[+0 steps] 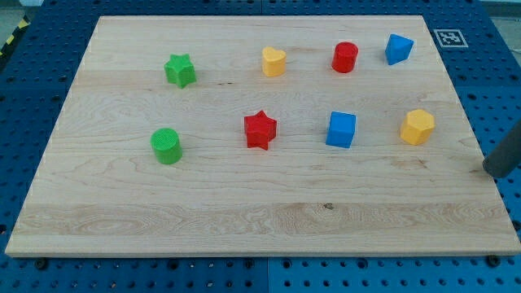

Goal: Place your arm in between the red star and the blue cube

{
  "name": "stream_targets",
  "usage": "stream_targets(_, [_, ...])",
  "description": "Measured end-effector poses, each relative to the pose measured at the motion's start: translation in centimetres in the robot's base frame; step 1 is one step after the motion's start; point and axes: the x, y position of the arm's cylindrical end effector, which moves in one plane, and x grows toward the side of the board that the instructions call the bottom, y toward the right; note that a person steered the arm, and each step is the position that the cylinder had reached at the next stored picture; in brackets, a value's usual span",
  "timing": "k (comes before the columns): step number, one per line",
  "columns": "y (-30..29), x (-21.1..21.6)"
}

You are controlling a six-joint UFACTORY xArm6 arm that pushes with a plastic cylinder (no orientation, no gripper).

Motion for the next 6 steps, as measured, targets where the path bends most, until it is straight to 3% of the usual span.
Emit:
stream_targets(2, [-0.5,0.9])
stream_targets(4, [-15.6,1.0])
stream_targets(6, [-24.8,-3.9])
